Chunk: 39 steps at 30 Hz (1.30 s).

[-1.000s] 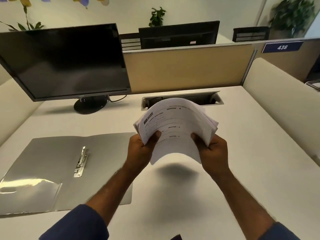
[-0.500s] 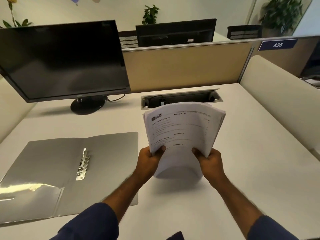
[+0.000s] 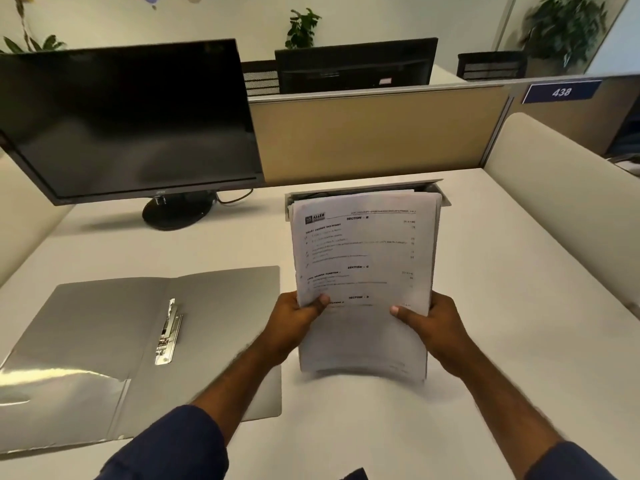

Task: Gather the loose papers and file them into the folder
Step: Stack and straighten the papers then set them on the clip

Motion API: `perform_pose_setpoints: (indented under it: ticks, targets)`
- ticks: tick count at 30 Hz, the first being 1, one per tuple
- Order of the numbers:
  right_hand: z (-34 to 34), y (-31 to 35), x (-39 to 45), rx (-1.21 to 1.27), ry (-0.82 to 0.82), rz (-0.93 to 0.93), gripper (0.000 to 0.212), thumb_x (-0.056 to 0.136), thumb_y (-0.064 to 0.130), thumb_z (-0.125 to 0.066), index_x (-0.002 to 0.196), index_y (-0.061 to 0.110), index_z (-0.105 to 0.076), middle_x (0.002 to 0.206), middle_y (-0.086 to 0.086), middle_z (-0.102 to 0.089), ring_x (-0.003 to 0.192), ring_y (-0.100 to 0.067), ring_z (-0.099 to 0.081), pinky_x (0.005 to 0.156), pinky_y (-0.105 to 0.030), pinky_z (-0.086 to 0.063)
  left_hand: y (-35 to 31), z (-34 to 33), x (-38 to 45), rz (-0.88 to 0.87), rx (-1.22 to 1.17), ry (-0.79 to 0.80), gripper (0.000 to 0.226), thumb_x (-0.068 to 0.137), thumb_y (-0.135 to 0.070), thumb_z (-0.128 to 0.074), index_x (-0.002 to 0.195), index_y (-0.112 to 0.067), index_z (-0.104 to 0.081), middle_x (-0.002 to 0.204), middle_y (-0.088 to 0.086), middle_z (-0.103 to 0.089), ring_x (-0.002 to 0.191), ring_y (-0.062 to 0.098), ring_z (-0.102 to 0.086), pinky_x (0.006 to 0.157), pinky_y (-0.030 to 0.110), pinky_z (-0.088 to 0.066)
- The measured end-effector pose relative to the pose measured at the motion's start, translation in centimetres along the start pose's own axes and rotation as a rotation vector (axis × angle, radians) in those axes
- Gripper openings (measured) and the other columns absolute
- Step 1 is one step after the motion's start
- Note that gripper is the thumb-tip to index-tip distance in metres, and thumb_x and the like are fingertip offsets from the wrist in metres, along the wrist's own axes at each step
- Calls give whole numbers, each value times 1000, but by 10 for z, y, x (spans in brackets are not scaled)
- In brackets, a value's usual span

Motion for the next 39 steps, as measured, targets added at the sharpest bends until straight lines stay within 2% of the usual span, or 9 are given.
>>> perform_pose_setpoints:
  ticks: [4,8,12,15,20,27,31,37,39]
  targets:
    - [-12,4,3,90,120,-68,37,82,14,-76,118,17,-65,111,-4,-74,96,-29,-73,82,-48,-59,-3,7,5,110,-100,144,40,84,-31,-72,119,-12,-68,116,5,-74,105,26,-71,80,33,-59]
    - [-15,6,6,250,109,-106,35,85,17,-71,120,18,-65,115,-4,-73,99,-31,-72,76,-44,-60,5,8,3,225,-185,198,41,85,-27,-73,122,-10,-66,118,9,-73,106,29,-71,81,35,-60]
    - [-19,6,11,265,111,-123,30,89,15,-66,119,15,-66,115,-8,-73,100,-33,-71,77,-43,-60,12,13,1,252,-185,214,43,88,-26,-71,127,-10,-62,123,10,-70,112,31,-68,93,44,-56]
    - [-19,5,12,234,98,-117,29,90,12,-65,119,13,-66,115,-9,-73,101,-34,-71,85,-48,-58,9,13,0,213,-131,220,41,89,-28,-70,126,-12,-64,122,7,-71,111,27,-69,88,37,-58]
    - [-14,11,14,199,60,-34,24,91,13,-64,114,15,-68,112,-6,-74,98,-27,-72,75,-34,-58,-8,16,2,46,-23,169,36,86,-33,-70,120,-20,-68,119,-2,-73,108,17,-69,82,25,-58]
    - [-11,9,13,179,26,24,21,87,6,-67,105,15,-72,102,-1,-77,93,-18,-73,71,-18,-56,-10,15,4,-64,70,145,25,93,-22,-63,115,-32,-69,116,-3,-72,109,19,-67,87,38,-59]
    - [-7,18,12,189,-26,97,21,87,5,-67,94,22,-76,97,1,-78,87,-14,-73,70,-17,-56,-24,15,4,-139,97,97,27,91,-27,-66,108,-47,-70,114,-9,-72,106,15,-67,85,34,-59]
    - [-9,25,13,138,-29,134,23,87,5,-67,92,26,-76,97,1,-77,87,-15,-73,69,-18,-56,-28,18,9,-173,119,44,32,90,-15,-68,116,-33,-66,119,2,-70,113,25,-64,95,51,-55]
    - [-9,22,13,123,-39,127,23,87,6,-69,93,27,-75,96,2,-78,88,-15,-73,69,-18,-56,-36,24,3,-209,110,-45,31,81,-25,-75,110,-36,-69,115,-3,-73,109,24,-67,92,47,-58]
Point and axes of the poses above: each hand's wrist, its own x-axis towards the middle knuckle, its own z-axis out of the back of the hand, y = z × x, the point moved 9 cm from there along x, towards the middle knuckle
